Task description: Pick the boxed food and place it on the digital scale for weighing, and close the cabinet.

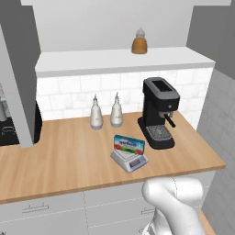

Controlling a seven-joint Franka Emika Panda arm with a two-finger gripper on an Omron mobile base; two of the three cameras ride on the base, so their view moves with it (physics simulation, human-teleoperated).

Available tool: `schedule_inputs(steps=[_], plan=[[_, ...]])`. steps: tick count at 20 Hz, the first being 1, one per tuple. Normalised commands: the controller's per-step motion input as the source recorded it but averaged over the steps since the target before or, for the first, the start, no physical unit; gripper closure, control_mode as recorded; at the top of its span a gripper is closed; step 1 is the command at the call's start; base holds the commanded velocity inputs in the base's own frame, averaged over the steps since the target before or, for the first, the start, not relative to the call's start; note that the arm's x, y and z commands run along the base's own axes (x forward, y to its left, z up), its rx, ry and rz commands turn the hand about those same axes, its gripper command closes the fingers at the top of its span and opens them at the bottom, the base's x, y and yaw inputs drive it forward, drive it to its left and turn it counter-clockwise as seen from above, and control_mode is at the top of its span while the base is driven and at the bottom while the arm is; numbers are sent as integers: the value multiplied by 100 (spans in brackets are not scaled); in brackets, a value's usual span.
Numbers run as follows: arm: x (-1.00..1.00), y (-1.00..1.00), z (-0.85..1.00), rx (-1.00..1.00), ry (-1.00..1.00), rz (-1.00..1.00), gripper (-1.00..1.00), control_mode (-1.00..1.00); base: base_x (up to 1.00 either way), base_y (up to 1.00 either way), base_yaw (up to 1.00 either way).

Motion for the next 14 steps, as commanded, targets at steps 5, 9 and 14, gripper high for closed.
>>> schedule_inputs(steps=[5, 9, 14], plan=[[14, -30, 0, 1, 0, 0, -100, -100, 0, 0, 0], [21, -8, -2, 0, 0, 0, -100, -100, 0, 0, 0], [39, -3, -14, 2, 0, 6, -100, -100, 0, 0, 0]])
